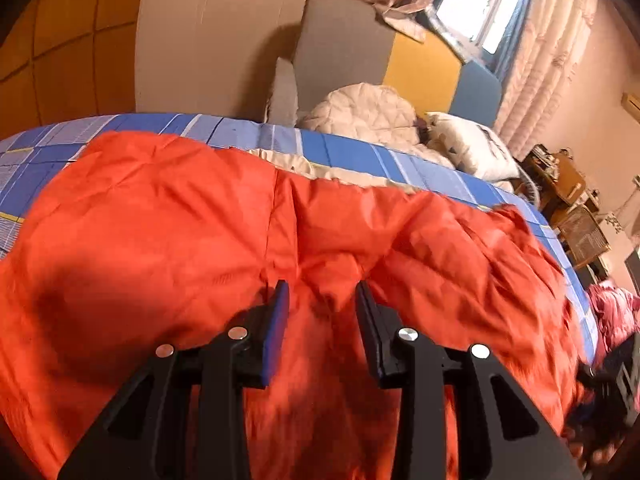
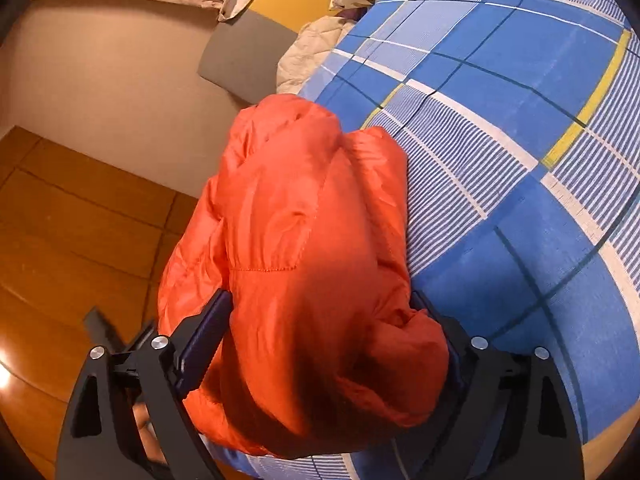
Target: Fold large clothes
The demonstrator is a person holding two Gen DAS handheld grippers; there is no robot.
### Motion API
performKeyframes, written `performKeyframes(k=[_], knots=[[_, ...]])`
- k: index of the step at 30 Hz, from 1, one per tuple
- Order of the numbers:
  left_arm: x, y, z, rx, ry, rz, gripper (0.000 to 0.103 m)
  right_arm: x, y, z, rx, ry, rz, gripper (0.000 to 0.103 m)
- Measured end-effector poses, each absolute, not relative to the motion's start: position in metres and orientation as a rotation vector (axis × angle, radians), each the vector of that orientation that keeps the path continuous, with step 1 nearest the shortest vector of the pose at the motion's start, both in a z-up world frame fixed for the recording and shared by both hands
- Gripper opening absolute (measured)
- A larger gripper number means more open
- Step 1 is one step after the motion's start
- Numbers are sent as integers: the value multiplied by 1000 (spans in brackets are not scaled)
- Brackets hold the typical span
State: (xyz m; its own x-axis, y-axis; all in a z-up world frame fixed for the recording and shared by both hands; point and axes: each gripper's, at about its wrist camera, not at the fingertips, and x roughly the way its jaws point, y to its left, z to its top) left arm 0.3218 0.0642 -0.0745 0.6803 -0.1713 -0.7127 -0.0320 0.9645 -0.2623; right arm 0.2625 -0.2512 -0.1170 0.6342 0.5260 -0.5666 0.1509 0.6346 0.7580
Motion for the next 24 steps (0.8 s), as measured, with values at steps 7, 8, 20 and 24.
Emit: performKeyframes(k=[7,8,20,24], knots=[[318,56,-95,-236,840,-100,34,254,-245,-96,817,859,269,42],[318,55,-96,-231,841,-103,34,254,-245,-90,803,854,270,37],[283,4,-96,-261,884,-193,30,208,-248,6,578,687,284,27],[273,-24,-99,-263,902,-221,30,189,-243,29,481,658,286,27]])
